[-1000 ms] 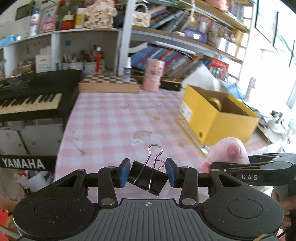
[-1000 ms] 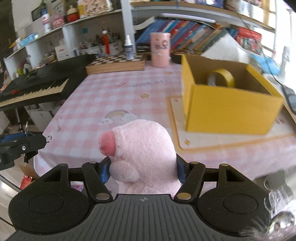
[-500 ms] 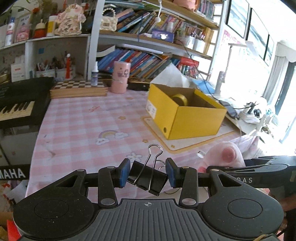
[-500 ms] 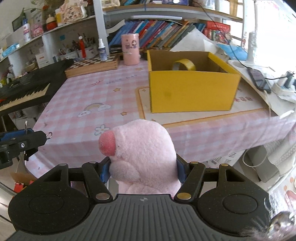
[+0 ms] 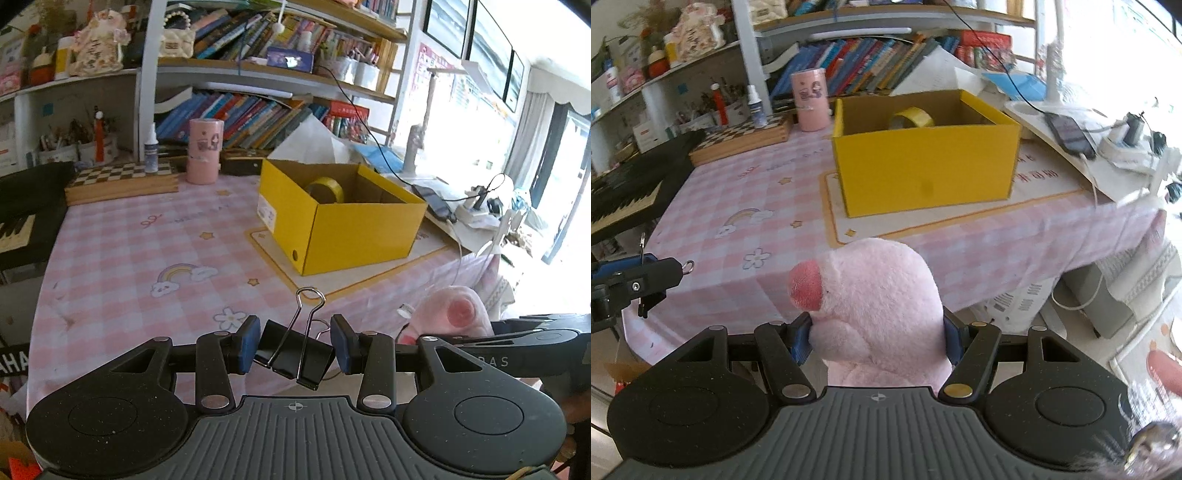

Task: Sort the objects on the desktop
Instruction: 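Carry the binder clip and pink pig with both tools toward the yellow box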

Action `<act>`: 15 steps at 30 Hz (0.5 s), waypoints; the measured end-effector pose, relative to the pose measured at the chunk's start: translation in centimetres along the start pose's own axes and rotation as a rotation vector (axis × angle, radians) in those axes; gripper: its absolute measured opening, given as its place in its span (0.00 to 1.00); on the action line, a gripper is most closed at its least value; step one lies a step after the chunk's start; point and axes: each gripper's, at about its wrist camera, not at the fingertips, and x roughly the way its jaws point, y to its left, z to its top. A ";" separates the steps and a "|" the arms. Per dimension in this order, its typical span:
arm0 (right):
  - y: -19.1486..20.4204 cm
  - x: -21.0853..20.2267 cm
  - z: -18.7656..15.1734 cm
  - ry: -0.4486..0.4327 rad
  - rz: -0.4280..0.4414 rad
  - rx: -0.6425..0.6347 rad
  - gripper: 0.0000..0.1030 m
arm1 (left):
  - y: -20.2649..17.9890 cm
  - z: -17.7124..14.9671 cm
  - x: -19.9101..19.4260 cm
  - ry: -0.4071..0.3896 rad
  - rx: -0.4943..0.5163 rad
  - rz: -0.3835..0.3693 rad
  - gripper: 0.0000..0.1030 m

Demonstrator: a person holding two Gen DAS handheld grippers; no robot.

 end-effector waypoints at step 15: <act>-7.8 2.8 2.7 0.012 -0.062 0.141 0.61 | -5.4 3.6 5.5 0.007 0.107 -0.094 0.39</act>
